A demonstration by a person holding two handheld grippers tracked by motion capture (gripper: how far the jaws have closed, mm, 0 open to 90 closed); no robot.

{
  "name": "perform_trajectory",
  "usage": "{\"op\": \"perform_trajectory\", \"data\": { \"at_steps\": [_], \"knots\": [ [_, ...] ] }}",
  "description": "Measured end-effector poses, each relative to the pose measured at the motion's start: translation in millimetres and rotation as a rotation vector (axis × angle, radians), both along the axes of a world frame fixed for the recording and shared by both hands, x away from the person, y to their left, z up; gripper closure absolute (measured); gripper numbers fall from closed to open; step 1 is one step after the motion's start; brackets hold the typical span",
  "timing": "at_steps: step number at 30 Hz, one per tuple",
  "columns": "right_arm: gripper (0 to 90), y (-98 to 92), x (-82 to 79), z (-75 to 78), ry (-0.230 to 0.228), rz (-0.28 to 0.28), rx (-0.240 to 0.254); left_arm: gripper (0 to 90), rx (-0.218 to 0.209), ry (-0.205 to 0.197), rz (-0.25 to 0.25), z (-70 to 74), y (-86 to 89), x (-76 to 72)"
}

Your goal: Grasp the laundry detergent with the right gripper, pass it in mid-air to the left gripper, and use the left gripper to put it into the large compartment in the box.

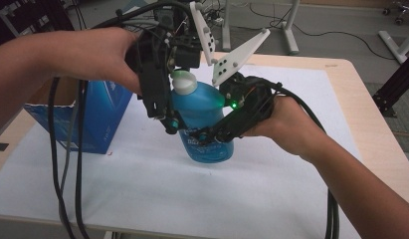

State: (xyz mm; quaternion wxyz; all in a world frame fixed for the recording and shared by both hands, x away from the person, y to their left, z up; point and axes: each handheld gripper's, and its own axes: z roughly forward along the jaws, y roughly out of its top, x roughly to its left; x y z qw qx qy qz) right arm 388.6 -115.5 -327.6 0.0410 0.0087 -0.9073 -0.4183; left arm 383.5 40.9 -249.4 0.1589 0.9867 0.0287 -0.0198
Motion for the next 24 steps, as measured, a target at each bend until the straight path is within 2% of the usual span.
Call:
{"op": "perform_trajectory", "data": {
  "at_steps": [15,17,22,24],
  "knots": [
    [45.2,2.5,-0.2,0.4,0.008,0.000,-0.001,3.2,-0.004,0.000,-0.014,0.2,-2.7,1.2],
    [45.2,2.6,-0.3,0.4,0.008,0.003,-0.002,11.3,-0.018,0.011,-0.025,0.9,-1.4,1.5],
    [45.1,3.2,-0.6,0.3,0.011,0.002,0.003,11.4,-0.016,0.009,-0.024,1.0,-1.2,2.2],
    [45.1,3.5,-0.4,0.3,0.009,0.003,0.005,15.0,-0.021,0.011,-0.027,0.8,-1.8,2.4]
  ]
}}
